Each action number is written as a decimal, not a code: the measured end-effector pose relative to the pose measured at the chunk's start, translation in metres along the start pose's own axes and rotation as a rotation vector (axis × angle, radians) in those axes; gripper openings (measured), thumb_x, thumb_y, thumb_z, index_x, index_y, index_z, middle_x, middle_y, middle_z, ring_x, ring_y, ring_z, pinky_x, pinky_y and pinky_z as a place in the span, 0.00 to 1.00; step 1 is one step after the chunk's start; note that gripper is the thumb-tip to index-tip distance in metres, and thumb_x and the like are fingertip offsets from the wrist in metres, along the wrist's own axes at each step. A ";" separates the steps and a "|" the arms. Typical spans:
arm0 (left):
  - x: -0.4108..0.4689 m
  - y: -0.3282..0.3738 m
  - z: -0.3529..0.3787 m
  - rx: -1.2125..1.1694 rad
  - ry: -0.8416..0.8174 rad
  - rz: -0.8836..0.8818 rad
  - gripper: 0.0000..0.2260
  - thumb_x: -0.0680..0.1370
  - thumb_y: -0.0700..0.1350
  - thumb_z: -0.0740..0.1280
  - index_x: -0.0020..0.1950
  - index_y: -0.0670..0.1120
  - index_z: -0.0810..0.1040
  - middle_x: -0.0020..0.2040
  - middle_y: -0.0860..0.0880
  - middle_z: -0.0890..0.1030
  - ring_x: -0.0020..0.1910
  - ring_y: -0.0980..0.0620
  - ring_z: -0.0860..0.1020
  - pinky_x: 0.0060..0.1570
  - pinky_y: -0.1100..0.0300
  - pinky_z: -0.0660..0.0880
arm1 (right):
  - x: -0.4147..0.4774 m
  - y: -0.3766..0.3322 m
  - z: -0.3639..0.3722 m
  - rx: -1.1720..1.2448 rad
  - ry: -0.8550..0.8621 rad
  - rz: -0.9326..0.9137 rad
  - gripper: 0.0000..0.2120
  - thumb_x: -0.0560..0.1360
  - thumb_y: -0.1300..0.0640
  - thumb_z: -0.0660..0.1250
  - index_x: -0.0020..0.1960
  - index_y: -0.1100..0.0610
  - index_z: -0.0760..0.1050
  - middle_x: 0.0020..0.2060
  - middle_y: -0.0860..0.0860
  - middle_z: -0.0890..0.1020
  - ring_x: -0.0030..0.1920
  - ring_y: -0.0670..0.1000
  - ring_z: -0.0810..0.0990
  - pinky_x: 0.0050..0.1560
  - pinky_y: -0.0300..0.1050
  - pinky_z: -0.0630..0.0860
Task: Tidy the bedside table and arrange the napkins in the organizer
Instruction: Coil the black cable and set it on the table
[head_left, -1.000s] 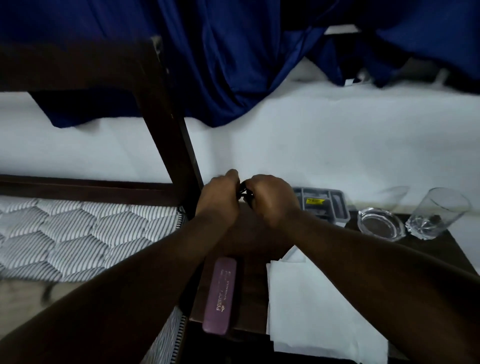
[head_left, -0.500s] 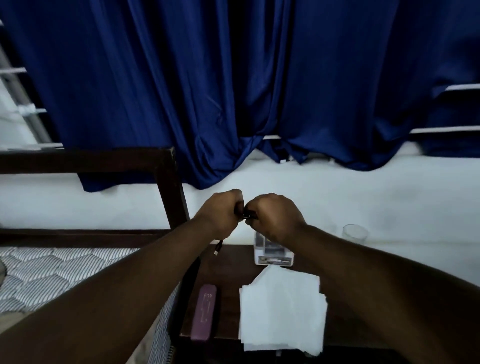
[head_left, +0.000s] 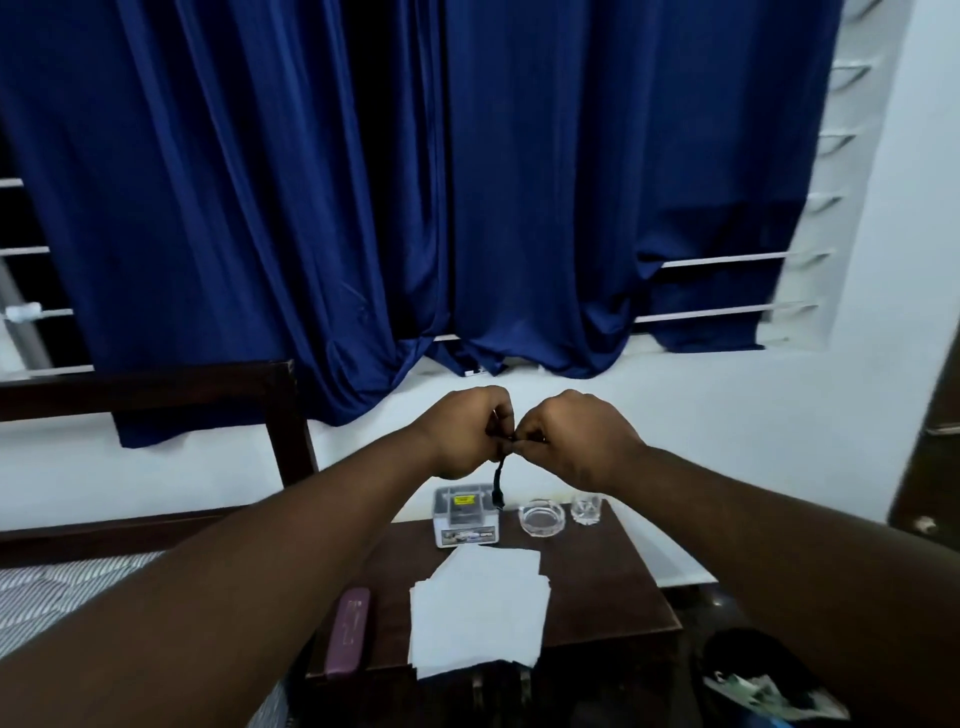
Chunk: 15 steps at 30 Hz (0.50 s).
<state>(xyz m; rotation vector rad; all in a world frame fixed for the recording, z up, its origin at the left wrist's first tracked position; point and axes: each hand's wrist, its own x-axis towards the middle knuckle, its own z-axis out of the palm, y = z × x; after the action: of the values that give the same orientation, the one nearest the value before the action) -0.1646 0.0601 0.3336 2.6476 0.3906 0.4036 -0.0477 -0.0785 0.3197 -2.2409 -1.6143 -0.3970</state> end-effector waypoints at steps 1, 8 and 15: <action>-0.002 0.008 0.001 -0.008 -0.013 0.010 0.09 0.76 0.36 0.72 0.45 0.49 0.75 0.43 0.48 0.85 0.44 0.49 0.85 0.49 0.52 0.81 | -0.008 0.002 -0.006 -0.012 0.000 0.007 0.09 0.77 0.46 0.66 0.46 0.47 0.83 0.35 0.47 0.79 0.39 0.52 0.74 0.38 0.46 0.68; -0.006 0.060 0.005 -0.003 -0.044 0.098 0.05 0.76 0.37 0.71 0.46 0.45 0.78 0.42 0.47 0.86 0.41 0.50 0.86 0.47 0.47 0.81 | -0.047 0.016 -0.051 -0.090 -0.017 0.023 0.11 0.76 0.45 0.63 0.48 0.46 0.84 0.40 0.49 0.84 0.40 0.52 0.76 0.41 0.48 0.76; -0.005 0.088 0.000 0.060 0.055 0.173 0.04 0.75 0.43 0.75 0.44 0.48 0.82 0.43 0.55 0.83 0.40 0.64 0.77 0.42 0.60 0.71 | -0.056 0.029 -0.076 -0.009 0.017 0.078 0.14 0.69 0.44 0.60 0.45 0.44 0.84 0.39 0.47 0.85 0.41 0.51 0.80 0.43 0.52 0.80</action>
<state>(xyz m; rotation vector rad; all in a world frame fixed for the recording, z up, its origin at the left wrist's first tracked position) -0.1508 -0.0179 0.3729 2.7430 0.1940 0.5273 -0.0390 -0.1677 0.3607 -2.2924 -1.5140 -0.4016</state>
